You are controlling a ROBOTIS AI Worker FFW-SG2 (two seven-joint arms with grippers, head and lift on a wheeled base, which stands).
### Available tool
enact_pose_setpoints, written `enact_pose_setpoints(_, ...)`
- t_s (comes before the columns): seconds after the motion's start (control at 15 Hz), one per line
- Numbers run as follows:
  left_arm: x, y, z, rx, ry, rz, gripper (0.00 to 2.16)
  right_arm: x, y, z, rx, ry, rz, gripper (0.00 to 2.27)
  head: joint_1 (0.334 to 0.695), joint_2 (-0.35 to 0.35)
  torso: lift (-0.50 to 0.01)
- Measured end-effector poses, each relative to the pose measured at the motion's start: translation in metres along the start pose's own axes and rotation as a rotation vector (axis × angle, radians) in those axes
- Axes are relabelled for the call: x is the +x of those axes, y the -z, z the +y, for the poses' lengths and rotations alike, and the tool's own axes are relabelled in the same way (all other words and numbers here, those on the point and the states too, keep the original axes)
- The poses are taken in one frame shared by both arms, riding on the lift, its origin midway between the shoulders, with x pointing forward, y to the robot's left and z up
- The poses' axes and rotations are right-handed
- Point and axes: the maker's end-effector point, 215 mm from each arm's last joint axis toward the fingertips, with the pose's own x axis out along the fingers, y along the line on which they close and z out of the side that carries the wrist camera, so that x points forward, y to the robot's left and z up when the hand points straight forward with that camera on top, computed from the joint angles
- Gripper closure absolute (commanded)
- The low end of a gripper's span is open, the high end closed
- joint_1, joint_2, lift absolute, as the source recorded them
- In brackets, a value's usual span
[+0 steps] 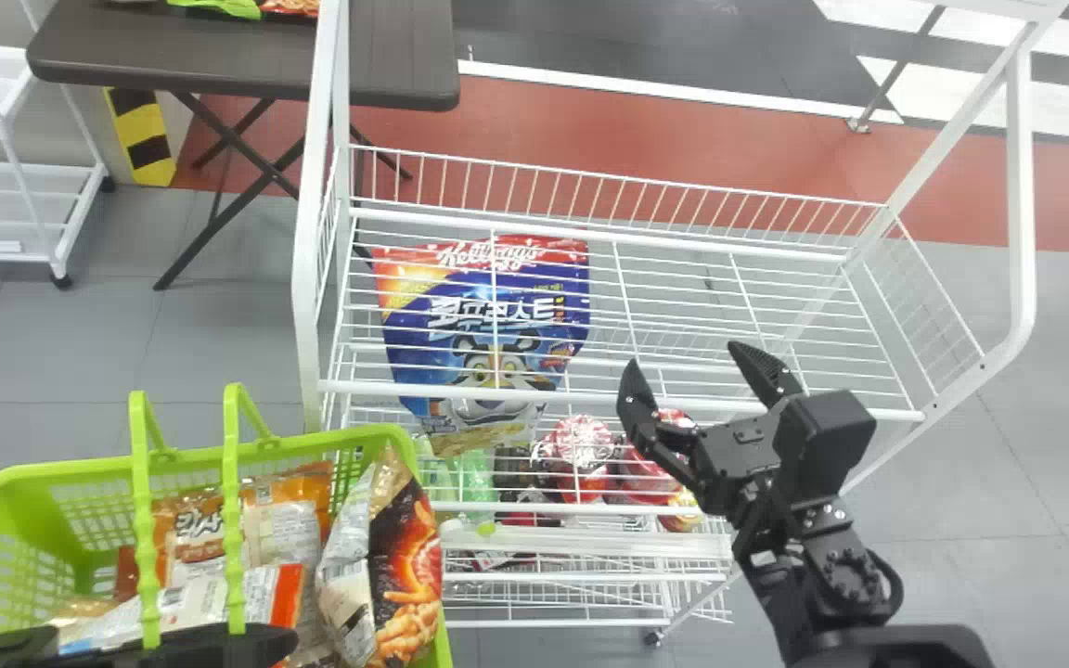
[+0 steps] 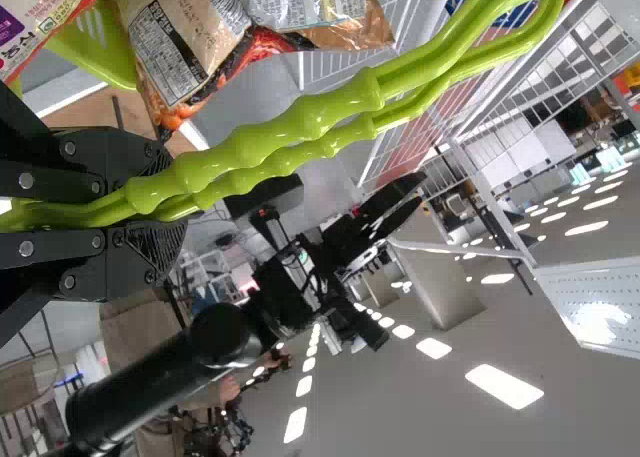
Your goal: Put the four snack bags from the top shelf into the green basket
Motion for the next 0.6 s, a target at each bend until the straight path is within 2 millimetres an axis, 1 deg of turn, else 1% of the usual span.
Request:
enact_pose_setpoints(0.27, -0.006, 0.006, -0.003, -0.029, -0.015, -0.007, 2.15, -0.015, 0.006, -0.004, -0.021, 0.009, -0.011, 0.02, 0.695, -0.236, 0.0)
enact_pose_setpoints(0.4, -0.009, 0.008, -0.006, -0.033, -0.023, -0.013, 2.15, -0.02, 0.005, -0.005, -0.031, 0.009, -0.024, 0.02, 0.695, -0.238, 0.0)
enact_pose_setpoints(0.6, -0.011, 0.01, -0.011, -0.033, -0.029, -0.019, 2.15, -0.025, 0.005, 0.0, -0.036, -0.011, -0.03, 0.02, 0.695, -0.234, 0.0)
